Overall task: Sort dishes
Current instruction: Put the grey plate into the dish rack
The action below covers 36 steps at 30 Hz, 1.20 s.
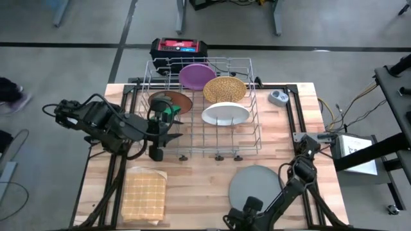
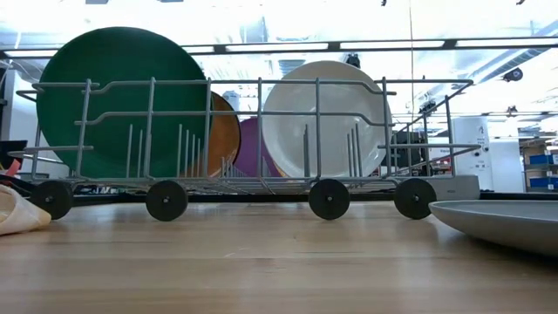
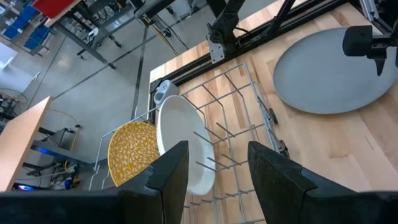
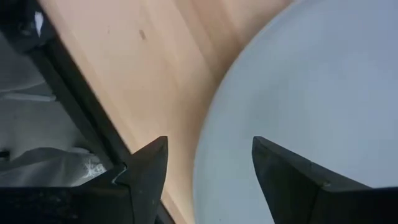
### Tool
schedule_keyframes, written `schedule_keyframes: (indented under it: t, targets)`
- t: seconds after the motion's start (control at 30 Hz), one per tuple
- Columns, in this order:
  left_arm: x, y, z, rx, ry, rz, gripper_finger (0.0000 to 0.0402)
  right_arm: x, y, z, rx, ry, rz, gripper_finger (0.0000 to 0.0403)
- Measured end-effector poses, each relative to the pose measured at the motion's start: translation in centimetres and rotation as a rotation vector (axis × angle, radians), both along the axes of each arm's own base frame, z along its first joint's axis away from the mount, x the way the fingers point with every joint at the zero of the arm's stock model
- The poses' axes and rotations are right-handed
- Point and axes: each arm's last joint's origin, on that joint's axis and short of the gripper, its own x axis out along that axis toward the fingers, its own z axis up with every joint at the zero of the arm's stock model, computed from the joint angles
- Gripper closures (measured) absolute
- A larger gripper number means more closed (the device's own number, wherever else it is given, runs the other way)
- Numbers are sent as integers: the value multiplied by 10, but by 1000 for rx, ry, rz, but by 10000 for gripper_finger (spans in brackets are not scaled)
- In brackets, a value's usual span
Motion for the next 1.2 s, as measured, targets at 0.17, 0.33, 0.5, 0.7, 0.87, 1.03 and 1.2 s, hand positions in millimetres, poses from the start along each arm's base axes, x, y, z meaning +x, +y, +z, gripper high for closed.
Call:
schedule_keyframes:
  t: [0.17,0.33,0.5,0.7,0.87,1.03,1.2]
  targets:
    - [0,0,0,0,3,1,246,2,-1,0,2,-3,-5,198]
    - [0,0,0,1,5,1,246,1,-1,0,6,-2,-3,204]
    - [-1,0,-1,3,10,0,246,2,-3,-4,-1,3,-13,204]
    - [-1,0,-1,3,10,0,246,1,-5,-12,-15,17,0,211]
    - [-1,0,-1,2,10,0,246,-1,-7,-19,-28,30,1,223]
    - [-1,0,-1,2,9,0,246,-1,-7,-26,-17,22,2,254]
    - [-1,0,-1,2,9,0,246,0,-5,-28,2,9,12,318]
